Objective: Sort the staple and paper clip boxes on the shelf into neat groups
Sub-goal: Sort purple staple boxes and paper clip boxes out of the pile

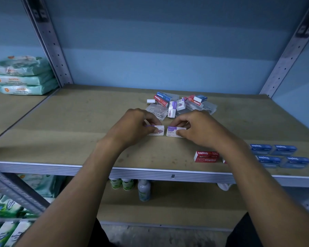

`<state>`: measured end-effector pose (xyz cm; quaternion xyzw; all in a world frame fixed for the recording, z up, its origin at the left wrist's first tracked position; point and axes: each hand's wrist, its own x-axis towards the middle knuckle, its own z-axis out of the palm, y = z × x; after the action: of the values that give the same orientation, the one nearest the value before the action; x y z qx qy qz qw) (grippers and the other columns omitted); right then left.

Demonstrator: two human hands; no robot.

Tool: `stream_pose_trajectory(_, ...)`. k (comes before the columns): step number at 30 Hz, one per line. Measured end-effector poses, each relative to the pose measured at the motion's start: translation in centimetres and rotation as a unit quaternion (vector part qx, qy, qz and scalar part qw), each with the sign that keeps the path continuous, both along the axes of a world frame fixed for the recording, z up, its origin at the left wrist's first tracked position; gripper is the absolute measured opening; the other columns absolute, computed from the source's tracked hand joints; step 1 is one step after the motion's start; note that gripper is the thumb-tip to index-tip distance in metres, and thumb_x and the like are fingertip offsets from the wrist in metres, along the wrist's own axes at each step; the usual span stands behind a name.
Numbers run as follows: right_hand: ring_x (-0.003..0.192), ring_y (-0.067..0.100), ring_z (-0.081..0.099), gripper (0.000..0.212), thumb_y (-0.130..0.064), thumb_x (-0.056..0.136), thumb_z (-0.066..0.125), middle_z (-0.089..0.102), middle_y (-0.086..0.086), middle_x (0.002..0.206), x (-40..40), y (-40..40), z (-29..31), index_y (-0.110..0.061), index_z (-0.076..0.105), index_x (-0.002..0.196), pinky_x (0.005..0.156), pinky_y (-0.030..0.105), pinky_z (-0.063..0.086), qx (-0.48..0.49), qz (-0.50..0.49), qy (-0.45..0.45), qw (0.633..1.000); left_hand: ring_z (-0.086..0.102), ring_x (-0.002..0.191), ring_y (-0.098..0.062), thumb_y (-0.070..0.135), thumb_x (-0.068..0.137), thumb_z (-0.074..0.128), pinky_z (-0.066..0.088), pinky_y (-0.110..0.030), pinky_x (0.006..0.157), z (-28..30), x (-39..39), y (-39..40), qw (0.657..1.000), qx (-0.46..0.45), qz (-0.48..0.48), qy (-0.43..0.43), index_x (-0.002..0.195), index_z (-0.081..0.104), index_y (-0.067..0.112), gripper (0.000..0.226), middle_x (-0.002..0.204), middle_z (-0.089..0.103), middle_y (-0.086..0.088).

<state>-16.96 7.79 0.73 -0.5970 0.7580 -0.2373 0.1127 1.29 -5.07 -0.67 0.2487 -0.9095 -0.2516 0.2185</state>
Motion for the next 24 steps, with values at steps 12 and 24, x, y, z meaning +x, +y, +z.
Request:
stream_pose_trajectory(12, 0.073, -0.008, 0.059, 0.021, -0.015, 0.085, 0.076, 0.077, -0.011, 0.094, 1.0, 0.0, 0.2, -0.029, 0.08, 0.099, 0.074, 0.019, 0.051, -0.014, -0.002, 0.031, 0.999, 0.064, 0.071, -0.006, 0.024, 0.079, 0.078, 0.046, -0.017, 0.064, 0.2, -0.4, 0.8, 1.0, 0.003, 0.001, -0.017, 0.092, 0.077, 0.026, 0.014, 0.082, 0.071, 0.009)
stream_pose_trajectory(24, 0.078, -0.015, 0.062, 0.018, -0.018, 0.084, 0.078, 0.073, -0.019, 0.08, 2.3, 2.8, 2.3, -0.031, 0.081, 0.096, 0.065, 0.001, 0.042, -0.035, 0.021, 0.021, 0.999, 0.065, 0.072, -0.007, 0.026, 0.077, 0.08, 0.054, -0.031, 0.072, 1.6, 2.3, 2.9, 0.999, -0.024, -0.014, 0.025, 0.09, 0.077, 0.029, 0.014, 0.082, 0.07, 0.013)
